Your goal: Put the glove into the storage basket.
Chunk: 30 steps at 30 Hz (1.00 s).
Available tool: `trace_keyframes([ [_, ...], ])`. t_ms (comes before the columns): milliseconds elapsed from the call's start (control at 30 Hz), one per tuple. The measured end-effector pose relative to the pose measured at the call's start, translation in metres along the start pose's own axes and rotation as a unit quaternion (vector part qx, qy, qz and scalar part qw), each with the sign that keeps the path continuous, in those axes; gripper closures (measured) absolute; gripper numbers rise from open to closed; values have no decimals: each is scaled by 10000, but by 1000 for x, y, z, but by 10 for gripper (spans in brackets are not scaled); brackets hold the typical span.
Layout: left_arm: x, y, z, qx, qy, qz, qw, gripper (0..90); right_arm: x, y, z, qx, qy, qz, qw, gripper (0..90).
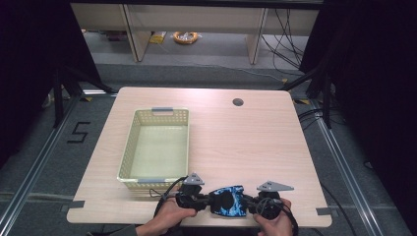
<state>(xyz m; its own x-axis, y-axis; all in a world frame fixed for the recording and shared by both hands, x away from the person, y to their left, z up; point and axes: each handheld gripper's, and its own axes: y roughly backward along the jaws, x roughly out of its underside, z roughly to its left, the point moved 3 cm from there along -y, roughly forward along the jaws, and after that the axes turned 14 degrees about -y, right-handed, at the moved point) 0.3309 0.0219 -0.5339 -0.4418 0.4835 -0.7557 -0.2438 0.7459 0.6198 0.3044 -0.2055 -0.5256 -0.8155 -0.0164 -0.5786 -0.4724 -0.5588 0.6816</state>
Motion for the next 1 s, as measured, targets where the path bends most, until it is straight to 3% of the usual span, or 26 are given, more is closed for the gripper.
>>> trace_keyframes([
  [133,-2,4,1,36,-19,-103,9999,844,-3,3,2,-177,-107,-139,9997,822],
  [233,-4,9,0,66,-45,-161,9998,846,-4,7,5,-271,-119,-237,9993,824],
  [267,-5,11,0,54,-30,-205,9998,845,-5,9,6,-198,-102,-221,9995,824],
  [300,-6,14,-1,51,-56,-221,9997,846,-6,9,8,-300,-49,-265,9992,825],
  [333,-8,16,-1,13,-103,-250,9996,846,-5,12,12,-317,-286,-192,9989,825],
  [367,-10,19,-1,50,-119,-286,9995,846,-7,11,11,-404,-83,-310,9987,826],
  [400,-12,23,-1,62,-122,-318,9994,846,-8,13,13,-392,-81,-295,9988,826],
  [433,-13,24,-1,36,-121,-360,9993,846,-8,14,18,-479,-248,-337,9980,827],
  [500,-14,30,0,37,-124,-341,9993,846,-11,17,19,-507,-83,-346,9981,828],
  [533,-15,33,0,34,-83,-351,9993,846,-11,18,24,-551,-218,-398,9974,828],
  [600,-19,39,1,-28,-92,-387,9992,845,-14,20,28,-579,-144,-336,9977,828],
  [633,-20,42,1,-47,-139,-397,9991,845,-18,20,27,-583,93,-478,9971,829],
  [700,-26,48,1,-34,-161,-454,9988,844,-22,23,32,-602,24,-485,9970,829],
  [733,-28,50,1,-4,-167,-491,9987,844,-25,25,34,-565,117,-544,9969,829],
  [767,-31,53,2,-72,-192,-481,9986,844,-27,25,38,-650,10,-536,9964,829],
  [800,-34,57,3,-64,-249,-474,9985,844,-31,26,38,-675,133,-559,9961,829],
  [867,-39,63,5,-132,-315,-481,9983,844,-37,28,43,-619,95,-541,9966,829],
  [967,-46,72,8,-205,-329,-495,9980,843,-49,28,48,-575,342,-616,9959,829],
  [1000,-48,74,9,-230,-337,-503,9979,843,-51,28,52,-608,172,-593,9962,829],
])
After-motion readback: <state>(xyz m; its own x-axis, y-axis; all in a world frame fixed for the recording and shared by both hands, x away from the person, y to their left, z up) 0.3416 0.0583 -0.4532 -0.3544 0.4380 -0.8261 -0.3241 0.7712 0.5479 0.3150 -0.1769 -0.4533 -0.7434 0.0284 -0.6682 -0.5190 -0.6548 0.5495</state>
